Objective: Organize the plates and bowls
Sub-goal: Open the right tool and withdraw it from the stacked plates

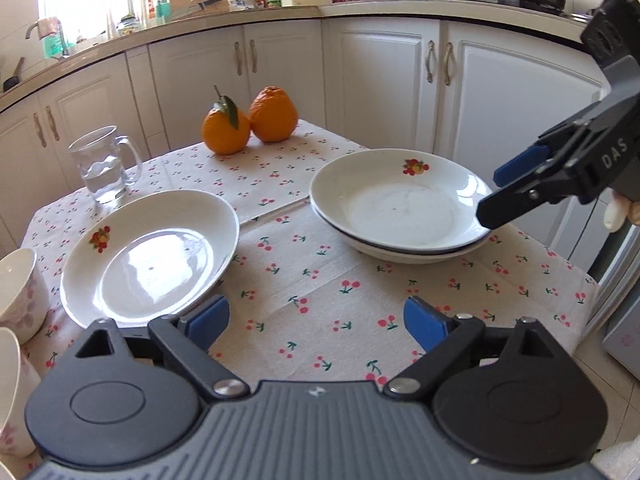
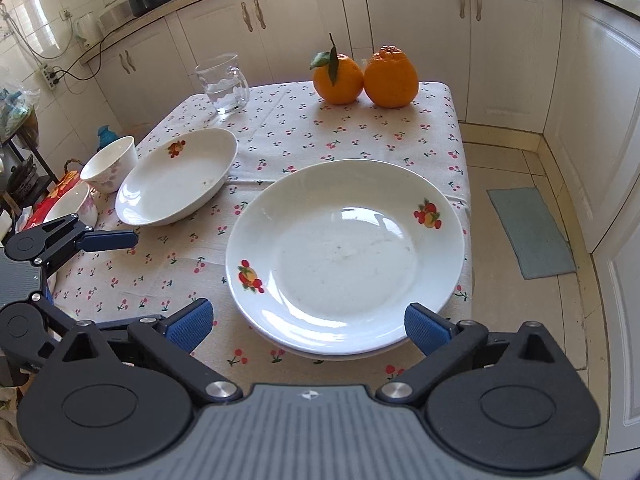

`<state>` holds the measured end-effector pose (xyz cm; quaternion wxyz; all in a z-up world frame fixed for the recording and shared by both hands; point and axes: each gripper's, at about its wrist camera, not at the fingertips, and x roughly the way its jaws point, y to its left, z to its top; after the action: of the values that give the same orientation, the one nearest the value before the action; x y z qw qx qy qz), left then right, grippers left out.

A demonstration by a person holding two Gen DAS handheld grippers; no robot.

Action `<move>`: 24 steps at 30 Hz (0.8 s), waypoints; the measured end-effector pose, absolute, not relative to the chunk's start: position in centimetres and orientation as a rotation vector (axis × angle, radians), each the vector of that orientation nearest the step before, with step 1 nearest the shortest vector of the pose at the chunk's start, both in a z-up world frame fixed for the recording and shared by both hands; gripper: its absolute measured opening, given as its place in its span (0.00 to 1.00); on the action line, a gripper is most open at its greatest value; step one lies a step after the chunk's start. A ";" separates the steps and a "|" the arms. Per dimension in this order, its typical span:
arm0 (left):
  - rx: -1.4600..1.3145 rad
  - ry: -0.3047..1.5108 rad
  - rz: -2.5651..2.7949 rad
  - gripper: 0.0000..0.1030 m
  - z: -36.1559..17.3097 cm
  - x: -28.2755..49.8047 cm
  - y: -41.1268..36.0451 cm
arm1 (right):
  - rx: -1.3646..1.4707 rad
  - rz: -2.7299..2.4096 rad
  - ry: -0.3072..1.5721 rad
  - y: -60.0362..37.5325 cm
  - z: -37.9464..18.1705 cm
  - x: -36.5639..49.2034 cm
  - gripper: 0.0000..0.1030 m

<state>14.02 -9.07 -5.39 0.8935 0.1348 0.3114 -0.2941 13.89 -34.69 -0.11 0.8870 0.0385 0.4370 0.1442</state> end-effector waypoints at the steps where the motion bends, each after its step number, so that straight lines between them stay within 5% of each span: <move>1: 0.277 0.647 -0.589 0.92 -5.5 13.9 -8.8 | 0.075 0.306 0.899 -34.4 0.1 13.6 1.00; 24: 0.184 0.715 -0.235 0.93 -8.4 17.8 -4.3 | -0.155 0.399 0.881 -27.2 1.0 13.8 1.00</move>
<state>17.81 -4.30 -8.39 0.9259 0.0899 0.3484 -0.1148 13.81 -27.21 0.97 0.8825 -0.0746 0.4230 0.1915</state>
